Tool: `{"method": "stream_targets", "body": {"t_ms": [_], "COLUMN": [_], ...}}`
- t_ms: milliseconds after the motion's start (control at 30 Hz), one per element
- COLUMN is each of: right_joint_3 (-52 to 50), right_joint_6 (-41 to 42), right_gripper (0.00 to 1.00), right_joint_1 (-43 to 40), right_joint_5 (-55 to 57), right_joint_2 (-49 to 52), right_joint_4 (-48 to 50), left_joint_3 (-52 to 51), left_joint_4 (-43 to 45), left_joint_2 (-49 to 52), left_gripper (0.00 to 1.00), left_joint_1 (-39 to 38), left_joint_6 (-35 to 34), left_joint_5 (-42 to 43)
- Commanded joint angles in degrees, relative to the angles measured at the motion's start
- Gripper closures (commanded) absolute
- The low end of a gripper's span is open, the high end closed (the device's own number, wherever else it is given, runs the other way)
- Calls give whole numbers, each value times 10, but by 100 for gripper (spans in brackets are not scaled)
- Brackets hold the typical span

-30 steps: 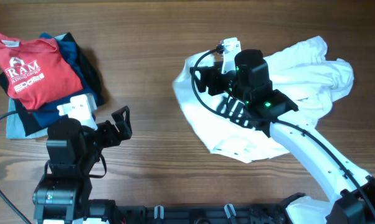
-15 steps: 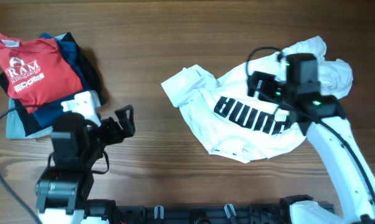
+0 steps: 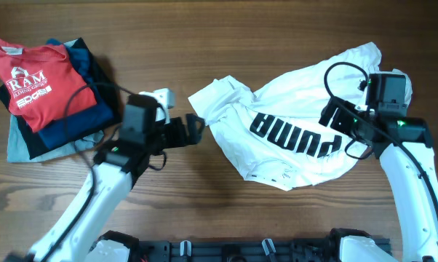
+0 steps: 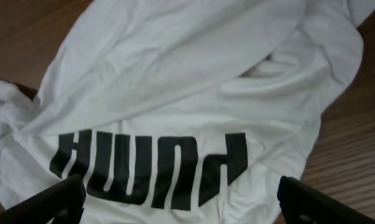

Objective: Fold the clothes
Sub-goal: 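Grasp the shirt's left side with the left gripper and pull leftward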

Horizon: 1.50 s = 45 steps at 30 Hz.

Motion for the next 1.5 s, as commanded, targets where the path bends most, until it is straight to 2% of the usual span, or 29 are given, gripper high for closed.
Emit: {"method": "stream_targets", "body": {"t_ms": [0, 367, 633, 767, 833, 900, 1100, 1367, 1467], "right_joint_3": [7, 7, 6, 6, 6, 6, 6, 6, 6], "right_joint_6": [-15, -15, -15, -17, -21, -30, -30, -30, -29], "right_gripper": [1, 0, 0, 0, 0, 0, 0, 1, 0], "right_joint_1": [-6, -6, -6, -6, -6, -6, -6, -6, -6], "right_joint_5": [10, 10, 10, 10, 10, 10, 10, 10, 10], "right_joint_2": [-6, -6, -6, -6, -6, -6, -6, -6, -6], "right_joint_4": [-9, -21, -26, -28, -28, -29, -30, -29, -29], "left_joint_3": [8, 8, 8, 8, 8, 8, 8, 57, 107], "left_joint_4": [51, 201, 313, 330, 334, 337, 306, 294, 243], "left_joint_2": [87, 274, 305, 305, 305, 304, 259, 147, 145], "left_gripper": [2, 4, 28, 51, 69, 94, 96, 96, 96], "left_joint_1": [-33, -65, -75, -75, -75, -74, -38, 132, 178], "left_joint_6": [-43, -128, -128, -127, -127, -125, -125, -104, -101], "left_joint_5": [25, 25, 18, -8, -15, -16, -16, -17, -5]}}
